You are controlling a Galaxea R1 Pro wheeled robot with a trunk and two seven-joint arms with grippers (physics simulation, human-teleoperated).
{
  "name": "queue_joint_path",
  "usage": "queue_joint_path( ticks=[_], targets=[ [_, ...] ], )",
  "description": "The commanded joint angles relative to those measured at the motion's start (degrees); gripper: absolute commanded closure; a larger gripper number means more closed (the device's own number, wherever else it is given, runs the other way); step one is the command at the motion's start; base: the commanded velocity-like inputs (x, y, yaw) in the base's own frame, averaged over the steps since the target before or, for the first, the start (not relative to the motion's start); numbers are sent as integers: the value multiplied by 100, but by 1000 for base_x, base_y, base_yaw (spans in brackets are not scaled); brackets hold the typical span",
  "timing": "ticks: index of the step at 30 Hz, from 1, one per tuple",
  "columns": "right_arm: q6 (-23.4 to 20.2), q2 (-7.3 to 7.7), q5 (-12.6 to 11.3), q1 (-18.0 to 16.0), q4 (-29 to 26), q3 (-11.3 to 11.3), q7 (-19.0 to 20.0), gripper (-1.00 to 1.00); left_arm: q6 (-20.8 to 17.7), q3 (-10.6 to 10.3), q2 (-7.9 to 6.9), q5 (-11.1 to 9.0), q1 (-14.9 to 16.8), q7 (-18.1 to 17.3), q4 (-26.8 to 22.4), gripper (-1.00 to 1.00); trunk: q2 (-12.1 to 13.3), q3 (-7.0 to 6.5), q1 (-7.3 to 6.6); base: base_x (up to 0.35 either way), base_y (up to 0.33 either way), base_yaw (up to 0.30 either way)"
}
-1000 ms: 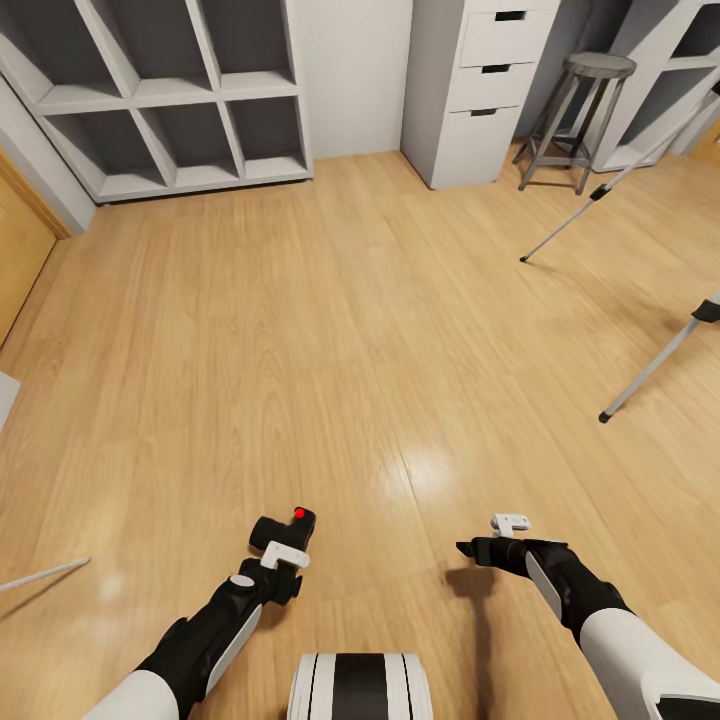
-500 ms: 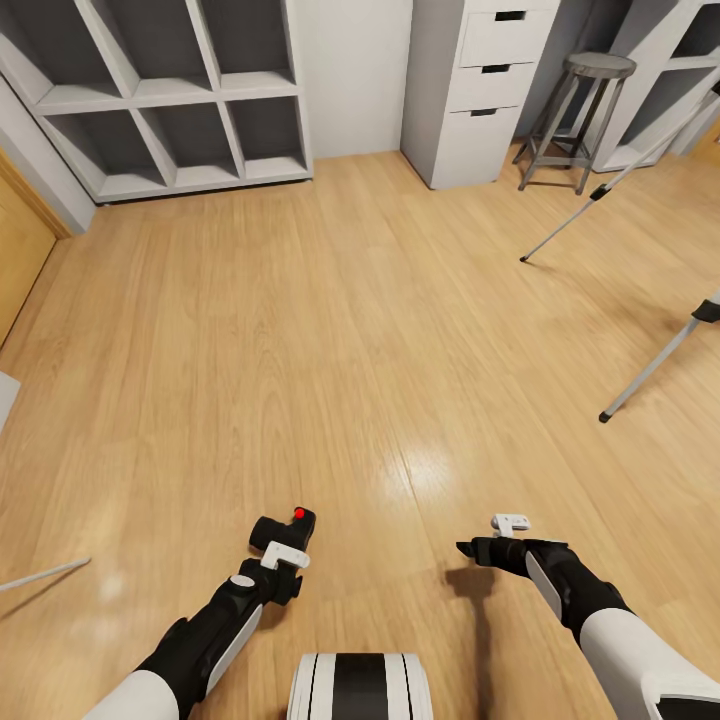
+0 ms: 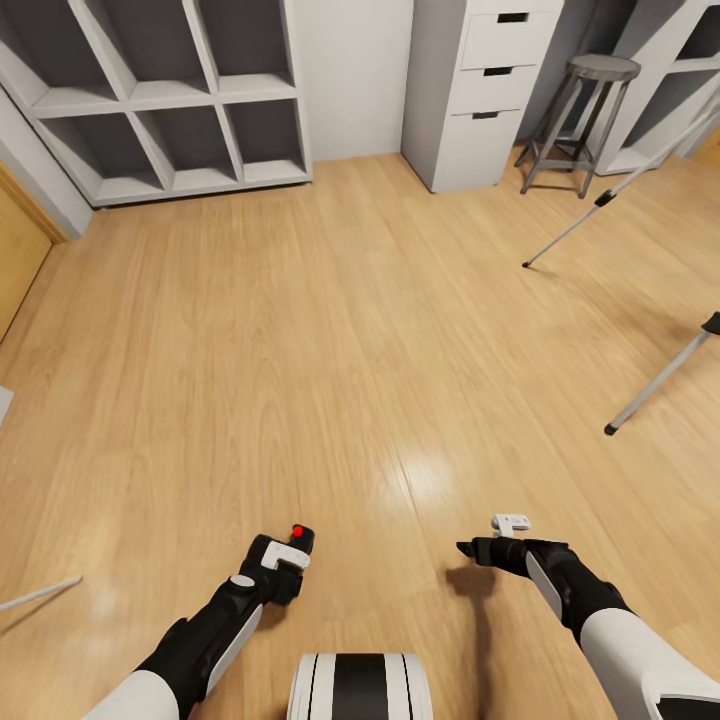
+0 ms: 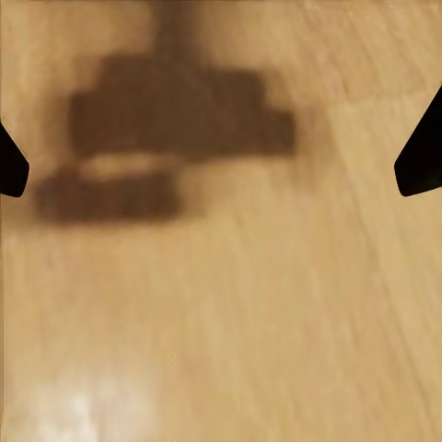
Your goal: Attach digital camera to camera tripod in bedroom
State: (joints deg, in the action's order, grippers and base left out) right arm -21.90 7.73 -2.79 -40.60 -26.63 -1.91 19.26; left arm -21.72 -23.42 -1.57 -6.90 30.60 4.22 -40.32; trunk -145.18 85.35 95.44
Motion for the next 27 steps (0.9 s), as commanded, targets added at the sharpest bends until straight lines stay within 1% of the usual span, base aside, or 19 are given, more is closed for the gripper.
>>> queue_joint_path(
  ticks=[1, 27],
  targets=[
    [-43, -1, -29, 0, -9, -20, 16, -100, -27, -38, -9, -60, 2, 44, -11, -100, -1, 4, 0, 55, 0, 0],
    [-45, -2, -29, 0, -9, -22, 16, -100, -32, -40, -1, -67, 3, 44, -3, -100, -1, 4, 0, 7, 0, 0]
  ],
)
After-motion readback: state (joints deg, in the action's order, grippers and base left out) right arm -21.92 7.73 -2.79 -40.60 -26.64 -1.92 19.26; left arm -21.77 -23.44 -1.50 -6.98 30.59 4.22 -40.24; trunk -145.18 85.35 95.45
